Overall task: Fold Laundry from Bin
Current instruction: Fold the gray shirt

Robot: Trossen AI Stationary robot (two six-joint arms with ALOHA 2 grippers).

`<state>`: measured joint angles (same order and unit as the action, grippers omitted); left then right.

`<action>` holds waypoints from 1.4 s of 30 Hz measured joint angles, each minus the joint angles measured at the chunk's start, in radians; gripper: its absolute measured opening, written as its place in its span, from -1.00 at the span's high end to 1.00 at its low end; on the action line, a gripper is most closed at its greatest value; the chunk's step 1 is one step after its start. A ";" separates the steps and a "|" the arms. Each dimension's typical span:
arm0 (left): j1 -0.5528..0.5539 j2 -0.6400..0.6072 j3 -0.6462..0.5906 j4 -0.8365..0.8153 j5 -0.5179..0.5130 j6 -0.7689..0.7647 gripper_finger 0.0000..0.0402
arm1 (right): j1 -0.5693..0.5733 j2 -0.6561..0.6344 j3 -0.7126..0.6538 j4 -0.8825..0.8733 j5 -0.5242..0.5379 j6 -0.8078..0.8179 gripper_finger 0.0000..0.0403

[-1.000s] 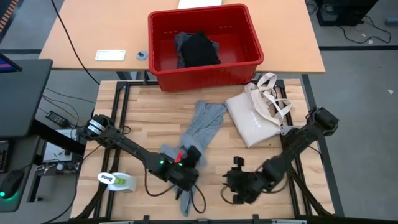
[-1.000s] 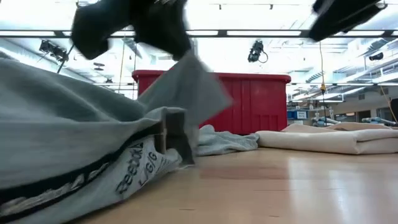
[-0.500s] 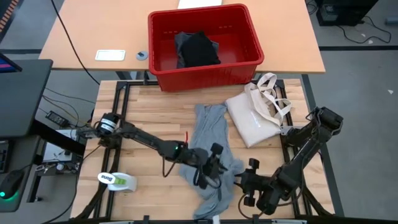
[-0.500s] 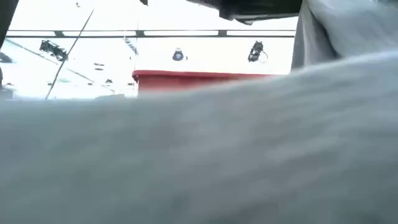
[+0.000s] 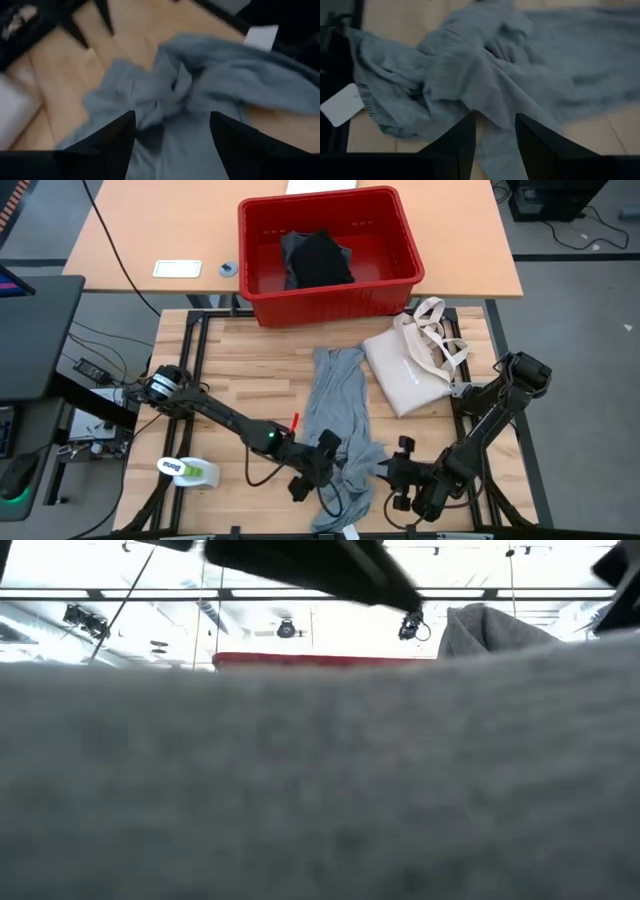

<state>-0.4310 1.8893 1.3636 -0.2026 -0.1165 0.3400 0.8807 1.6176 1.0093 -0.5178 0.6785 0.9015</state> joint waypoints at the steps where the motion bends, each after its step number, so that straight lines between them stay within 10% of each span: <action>1: -0.005 -0.008 0.000 -0.037 -0.017 -0.015 -0.31 | -0.005 0.000 -0.021 0.066 -0.003 -0.056 0.26; 11: 0.001 0.046 -0.001 -0.289 -0.043 -0.247 -0.19 | -0.017 0.166 -0.029 0.242 0.044 -0.323 0.23; 18: 0.058 0.131 0.001 -0.215 -0.091 -0.242 -0.06 | -0.030 0.259 -0.012 0.056 0.042 -0.105 0.25; 27: 0.048 -0.001 0.000 -0.473 -0.070 -0.263 0.92 | 0.005 0.247 -0.010 -0.253 -0.110 0.216 0.92; 42: -0.094 -0.237 0.001 -0.979 -0.021 -0.647 0.93 | 0.085 0.243 0.050 -0.531 -0.499 0.535 0.94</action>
<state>-0.5246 1.6519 1.3644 -1.1812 -0.1373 -0.3068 0.9660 1.8611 1.0590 -1.0487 0.1790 1.4362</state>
